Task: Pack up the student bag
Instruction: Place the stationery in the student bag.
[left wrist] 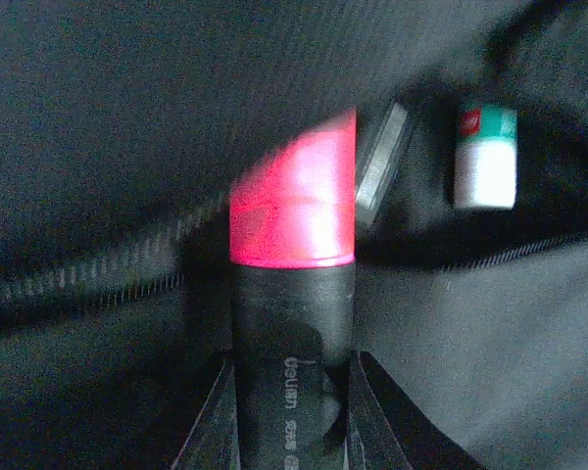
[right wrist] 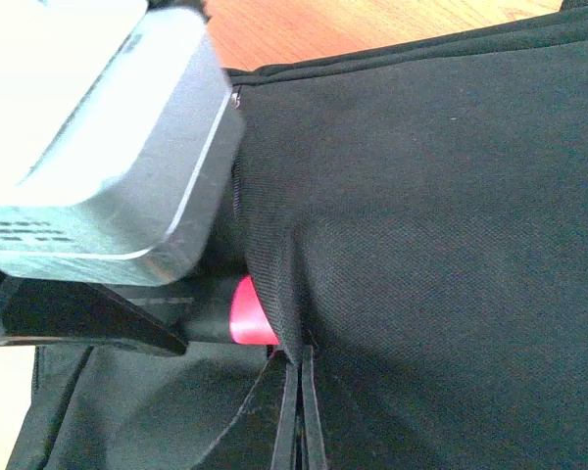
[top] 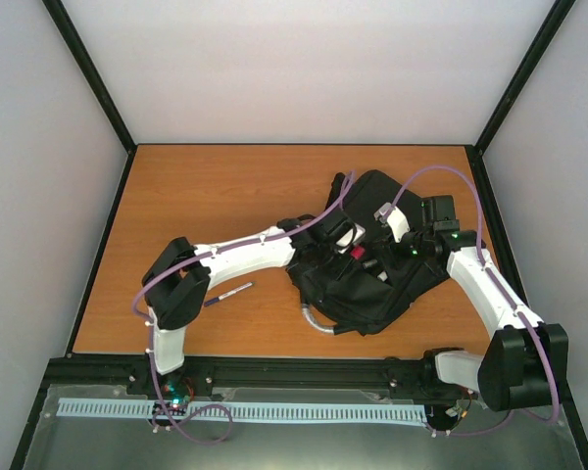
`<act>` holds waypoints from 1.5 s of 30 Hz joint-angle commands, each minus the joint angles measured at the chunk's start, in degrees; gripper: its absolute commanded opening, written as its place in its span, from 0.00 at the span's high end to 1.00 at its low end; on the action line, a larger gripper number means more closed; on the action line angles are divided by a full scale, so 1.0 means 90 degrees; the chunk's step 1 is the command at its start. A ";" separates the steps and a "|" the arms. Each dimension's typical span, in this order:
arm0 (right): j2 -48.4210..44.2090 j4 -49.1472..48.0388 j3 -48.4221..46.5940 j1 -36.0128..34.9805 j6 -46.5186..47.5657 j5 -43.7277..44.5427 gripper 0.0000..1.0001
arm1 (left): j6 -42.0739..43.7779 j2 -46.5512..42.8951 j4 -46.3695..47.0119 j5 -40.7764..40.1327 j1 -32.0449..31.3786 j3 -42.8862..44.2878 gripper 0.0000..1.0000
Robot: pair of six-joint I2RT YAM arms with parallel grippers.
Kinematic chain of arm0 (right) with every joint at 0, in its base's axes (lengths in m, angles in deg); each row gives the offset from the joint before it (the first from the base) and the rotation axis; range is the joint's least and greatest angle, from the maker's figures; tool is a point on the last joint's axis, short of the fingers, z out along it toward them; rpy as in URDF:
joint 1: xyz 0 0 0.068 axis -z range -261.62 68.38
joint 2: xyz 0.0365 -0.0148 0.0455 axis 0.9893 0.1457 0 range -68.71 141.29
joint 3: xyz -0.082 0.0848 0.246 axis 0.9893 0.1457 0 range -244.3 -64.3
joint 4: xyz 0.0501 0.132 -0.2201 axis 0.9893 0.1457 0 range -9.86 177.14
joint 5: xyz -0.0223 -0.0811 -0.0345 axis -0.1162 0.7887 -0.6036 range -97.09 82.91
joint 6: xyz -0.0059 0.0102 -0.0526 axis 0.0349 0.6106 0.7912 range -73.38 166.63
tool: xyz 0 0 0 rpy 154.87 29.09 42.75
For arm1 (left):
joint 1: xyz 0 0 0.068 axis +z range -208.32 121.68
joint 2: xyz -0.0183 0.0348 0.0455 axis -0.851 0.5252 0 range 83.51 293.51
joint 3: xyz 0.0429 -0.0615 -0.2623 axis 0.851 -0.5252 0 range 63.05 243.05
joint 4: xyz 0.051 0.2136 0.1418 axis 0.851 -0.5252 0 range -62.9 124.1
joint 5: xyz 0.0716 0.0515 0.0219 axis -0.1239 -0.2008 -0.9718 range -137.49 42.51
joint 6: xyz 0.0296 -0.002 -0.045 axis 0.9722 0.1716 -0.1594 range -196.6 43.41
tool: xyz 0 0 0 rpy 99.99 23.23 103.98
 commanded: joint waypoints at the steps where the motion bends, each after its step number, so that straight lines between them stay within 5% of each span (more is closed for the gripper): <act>1: 0.0042 -0.0065 -0.0020 0.0037 -0.0082 -0.0233 0.97 | 0.0376 0.0290 0.0186 -0.0057 0.0026 0.0723 0.89; 12: 0.0071 -0.0066 -0.0020 0.0034 -0.0077 -0.0206 0.97 | 0.0337 0.0706 0.0098 -0.0139 0.0025 0.1150 0.80; 21: 0.0067 -0.0056 -0.0030 0.0037 -0.0071 -0.0219 0.97 | 0.0173 -0.0089 0.0121 -0.0428 0.0008 0.0518 0.47; 25: 0.0062 -0.0056 -0.0031 0.0037 -0.0067 -0.0220 0.97 | -0.0171 -0.0801 0.0440 -0.0474 -0.0038 -0.0274 0.41; 28: 0.0057 -0.0056 -0.0033 0.0037 -0.0072 -0.0235 0.97 | -0.0462 -0.1206 0.0740 -0.0303 -0.0043 -0.0993 0.46; 35: 0.0043 -0.0053 -0.0040 0.0037 -0.0065 -0.0267 0.97 | -0.0765 -0.1255 0.1269 0.0048 -0.0054 -0.1871 0.85; 45: 0.0069 -0.0033 -0.0027 0.0037 -0.0055 -0.0275 0.97 | -0.0589 -0.0239 0.1528 -0.0043 -0.0054 -0.1079 0.86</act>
